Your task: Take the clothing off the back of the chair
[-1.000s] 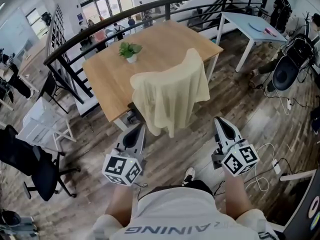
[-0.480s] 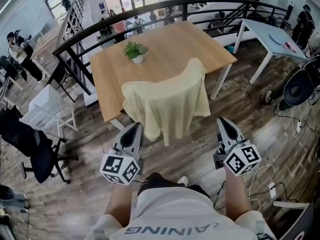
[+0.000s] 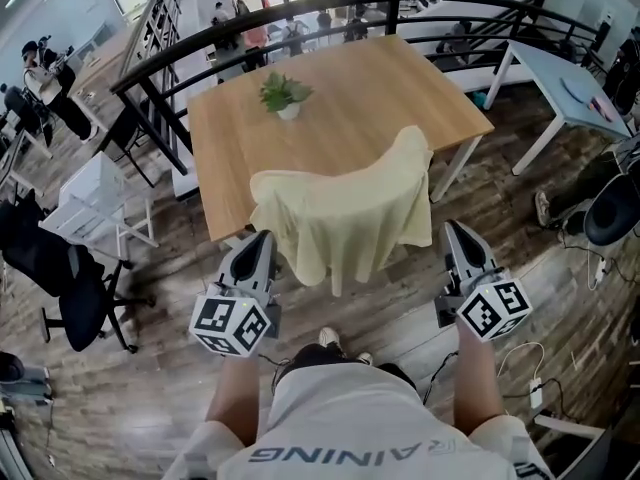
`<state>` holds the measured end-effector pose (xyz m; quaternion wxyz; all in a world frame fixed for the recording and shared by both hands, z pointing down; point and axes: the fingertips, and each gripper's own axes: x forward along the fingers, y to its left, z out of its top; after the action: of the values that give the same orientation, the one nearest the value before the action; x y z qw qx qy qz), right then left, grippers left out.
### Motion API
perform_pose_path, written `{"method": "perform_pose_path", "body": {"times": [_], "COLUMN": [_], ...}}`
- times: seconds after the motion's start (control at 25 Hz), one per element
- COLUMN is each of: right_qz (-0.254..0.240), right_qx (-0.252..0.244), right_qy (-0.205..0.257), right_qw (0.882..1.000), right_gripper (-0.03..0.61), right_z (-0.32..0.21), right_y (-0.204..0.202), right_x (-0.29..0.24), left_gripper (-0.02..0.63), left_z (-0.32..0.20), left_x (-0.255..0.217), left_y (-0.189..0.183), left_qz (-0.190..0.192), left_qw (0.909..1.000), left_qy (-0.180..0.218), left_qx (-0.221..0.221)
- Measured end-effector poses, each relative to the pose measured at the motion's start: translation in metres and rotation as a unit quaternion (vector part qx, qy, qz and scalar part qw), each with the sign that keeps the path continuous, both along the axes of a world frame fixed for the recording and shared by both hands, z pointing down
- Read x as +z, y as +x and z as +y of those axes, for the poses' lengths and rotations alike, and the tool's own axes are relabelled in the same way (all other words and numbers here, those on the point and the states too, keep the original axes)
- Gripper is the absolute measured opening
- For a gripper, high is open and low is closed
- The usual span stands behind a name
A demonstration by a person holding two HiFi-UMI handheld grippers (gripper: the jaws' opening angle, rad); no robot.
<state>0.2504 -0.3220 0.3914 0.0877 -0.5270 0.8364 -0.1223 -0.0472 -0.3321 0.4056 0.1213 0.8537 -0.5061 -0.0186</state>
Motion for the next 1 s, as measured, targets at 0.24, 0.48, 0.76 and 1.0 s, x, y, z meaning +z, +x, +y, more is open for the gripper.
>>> {"method": "perform_pose_path", "body": {"times": [0.24,0.48,0.76,1.0], "right_qz": [0.012,0.06,0.073,0.031], "right_qx": [-0.009,-0.037,-0.132,-0.219], "right_qy": [-0.016,-0.072,-0.149,-0.224], "right_qw": [1.0,0.995,0.977,0.949], "right_gripper": [0.025,0.089,0.206,0.287], "right_z": [-0.041,-0.078,-0.154,-0.21], "right_y": [-0.006,0.009,0.025,0.019], "right_x": [-0.01,-0.013,-0.001,0.024], "left_gripper": [0.035,0.037,0.224,0.244], "left_z": [-0.037,-0.064,-0.109,-0.146], "left_x": [-0.001,0.0,0.023,0.036], "left_y": [-0.019,-0.037,-0.052,-0.061], "left_qz": [-0.005,-0.018,0.035,0.113], "left_qw": [0.9999,0.9986,0.9908,0.9769], "left_qy": [-0.003,-0.046,-0.118,-0.163], "left_qx": [0.012,0.021,0.056,0.081]}}
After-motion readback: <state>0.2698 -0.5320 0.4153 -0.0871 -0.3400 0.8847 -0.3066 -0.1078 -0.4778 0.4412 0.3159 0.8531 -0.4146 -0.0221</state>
